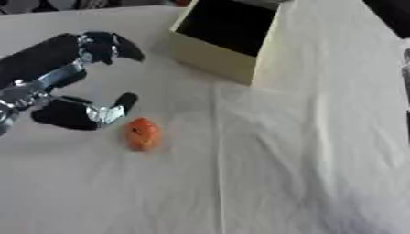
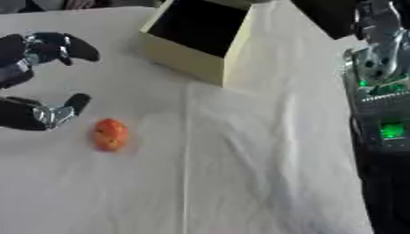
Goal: Pick up objects on the table and place them in the box.
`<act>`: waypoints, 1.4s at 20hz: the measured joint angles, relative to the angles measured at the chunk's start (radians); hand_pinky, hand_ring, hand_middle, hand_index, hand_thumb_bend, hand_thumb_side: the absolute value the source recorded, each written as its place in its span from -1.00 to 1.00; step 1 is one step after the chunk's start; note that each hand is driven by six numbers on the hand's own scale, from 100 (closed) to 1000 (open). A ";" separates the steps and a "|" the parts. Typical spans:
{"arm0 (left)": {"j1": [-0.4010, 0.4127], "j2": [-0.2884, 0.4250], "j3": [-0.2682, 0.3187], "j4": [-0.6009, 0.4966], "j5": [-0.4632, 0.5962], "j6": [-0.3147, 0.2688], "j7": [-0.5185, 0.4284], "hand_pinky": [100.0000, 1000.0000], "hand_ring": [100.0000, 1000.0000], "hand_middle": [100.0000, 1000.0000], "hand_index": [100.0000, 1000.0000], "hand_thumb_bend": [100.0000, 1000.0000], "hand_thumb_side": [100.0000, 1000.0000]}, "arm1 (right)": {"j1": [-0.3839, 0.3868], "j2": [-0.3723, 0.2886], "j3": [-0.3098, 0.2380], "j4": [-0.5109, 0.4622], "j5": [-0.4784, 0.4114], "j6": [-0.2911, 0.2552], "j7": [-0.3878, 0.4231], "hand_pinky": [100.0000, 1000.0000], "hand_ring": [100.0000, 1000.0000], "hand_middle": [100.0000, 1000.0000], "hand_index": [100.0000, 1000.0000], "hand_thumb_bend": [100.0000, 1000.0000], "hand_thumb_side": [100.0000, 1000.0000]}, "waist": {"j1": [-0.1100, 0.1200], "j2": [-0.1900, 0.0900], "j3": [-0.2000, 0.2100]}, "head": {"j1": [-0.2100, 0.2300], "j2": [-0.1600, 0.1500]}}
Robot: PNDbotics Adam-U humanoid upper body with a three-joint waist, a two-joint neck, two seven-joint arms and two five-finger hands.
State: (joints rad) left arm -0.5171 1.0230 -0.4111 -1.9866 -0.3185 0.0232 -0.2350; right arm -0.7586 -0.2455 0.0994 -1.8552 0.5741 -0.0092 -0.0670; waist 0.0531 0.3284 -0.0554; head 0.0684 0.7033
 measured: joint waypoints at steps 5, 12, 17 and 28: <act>-0.003 0.000 -0.021 0.000 -0.036 0.024 -0.078 0.38 0.66 0.52 0.69 -0.33 -0.22 | -0.003 0.001 0.000 0.000 -0.001 0.000 0.000 0.58 0.46 0.06 0.49 -1.00 0.40 | -0.001 0.004 0.000 | 0.001 0.000; -0.030 -0.003 -0.042 0.013 -0.046 0.053 -0.200 0.40 0.70 0.56 0.66 -0.77 -1.00 | -0.004 0.002 0.000 0.000 -0.001 0.001 0.000 0.58 0.46 0.06 0.49 -1.00 0.40 | -0.002 0.004 -0.001 | 0.000 0.000; -0.045 -0.018 -0.045 0.028 -0.058 0.068 -0.293 0.37 0.70 0.55 0.68 -0.72 -1.00 | -0.003 0.003 0.000 0.000 -0.001 0.001 0.000 0.58 0.46 0.06 0.49 -1.00 0.40 | -0.002 0.004 0.000 | 0.000 0.000; -0.056 -0.059 -0.054 0.102 -0.123 0.029 -0.352 0.42 0.73 0.59 0.73 -0.29 -0.54 | -0.002 0.003 0.000 0.000 -0.003 0.002 -0.001 0.58 0.45 0.05 0.48 -1.00 0.41 | -0.003 0.004 -0.001 | -0.001 0.000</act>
State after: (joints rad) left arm -0.5735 0.9642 -0.4654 -1.8850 -0.4413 0.0524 -0.5873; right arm -0.7608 -0.2429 0.0995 -1.8548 0.5707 -0.0074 -0.0682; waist 0.0503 0.3321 -0.0562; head 0.0677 0.7033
